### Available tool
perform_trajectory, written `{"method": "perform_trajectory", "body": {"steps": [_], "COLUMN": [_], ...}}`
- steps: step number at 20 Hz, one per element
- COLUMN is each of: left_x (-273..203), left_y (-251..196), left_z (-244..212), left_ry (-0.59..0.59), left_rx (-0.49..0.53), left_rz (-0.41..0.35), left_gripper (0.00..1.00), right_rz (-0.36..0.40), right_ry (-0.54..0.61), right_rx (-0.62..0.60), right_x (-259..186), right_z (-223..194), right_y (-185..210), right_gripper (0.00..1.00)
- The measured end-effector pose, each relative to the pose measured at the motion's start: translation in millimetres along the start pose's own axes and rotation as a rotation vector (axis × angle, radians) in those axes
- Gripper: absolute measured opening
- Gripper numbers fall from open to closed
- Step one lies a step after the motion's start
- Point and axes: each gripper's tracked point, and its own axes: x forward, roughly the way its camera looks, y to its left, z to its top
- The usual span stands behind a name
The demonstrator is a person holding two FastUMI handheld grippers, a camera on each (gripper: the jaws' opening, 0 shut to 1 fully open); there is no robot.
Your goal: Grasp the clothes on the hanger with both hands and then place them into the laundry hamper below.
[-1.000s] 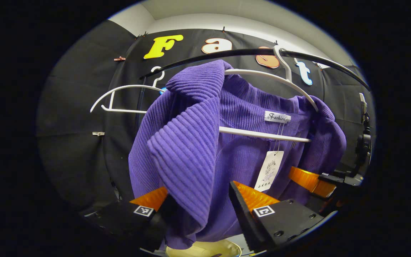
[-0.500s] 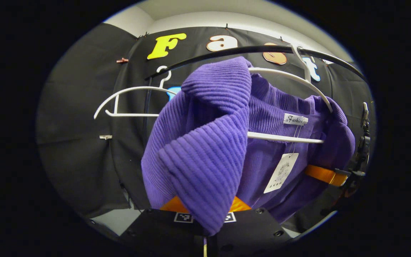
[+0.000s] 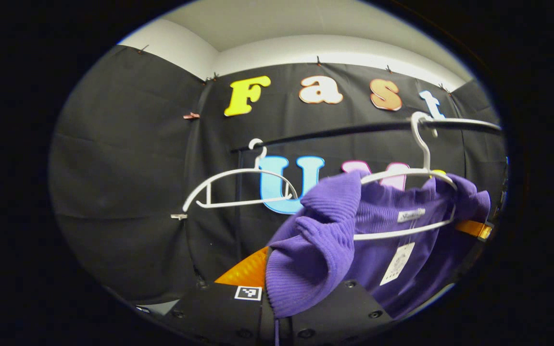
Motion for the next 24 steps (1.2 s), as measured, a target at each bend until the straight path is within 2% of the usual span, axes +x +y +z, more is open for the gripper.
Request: {"method": "perform_trajectory", "body": {"steps": [5,8,12,13,17,20,22,24], "left_x": [12.9,44.2,98.7,99.7,90.3,82.1,73.3,64.3], "left_y": [27.1,31.6,20.9,24.0,30.6,24.9,3.7,-19.1], "left_z": [41.5,60.2,2.1,-8.4,-46.7,-76.4,-96.1,-117.6], "left_ry": [-0.108,-0.177,-0.067,-0.057,0.009,0.075,0.129,0.189], "left_rx": [0.023,0.043,-0.008,-0.022,-0.109,-0.106,-0.127,-0.114], "left_rz": [0.058,0.057,0.009,0.026,0.005,-0.003,-0.053,-0.096], "left_gripper": [0.09,0.09,0.09,0.09,0.09,0.09,0.09,0.09], "right_rz": [-0.067,-0.151,-0.204,-0.205,-0.222,-0.243,-0.304,-0.338], "right_ry": [-0.176,-0.242,-0.169,-0.16,-0.125,-0.087,-0.018,0.039], "right_rx": [0.065,-0.008,-0.019,-0.013,-0.059,-0.092,-0.15,-0.153], "right_x": [11.1,27.0,49.7,47.9,49.3,45.7,35.8,23.4], "right_z": [50.5,64.2,34.8,30.7,21.1,13.0,-7.2,-26.6], "right_y": [-23.7,-42.6,-59.3,-60.8,-68.4,-73.7,-95.5,-103.8], "right_gripper": [0.23,0.24,0.23,0.23,0.23,0.23,0.24,0.24]}}
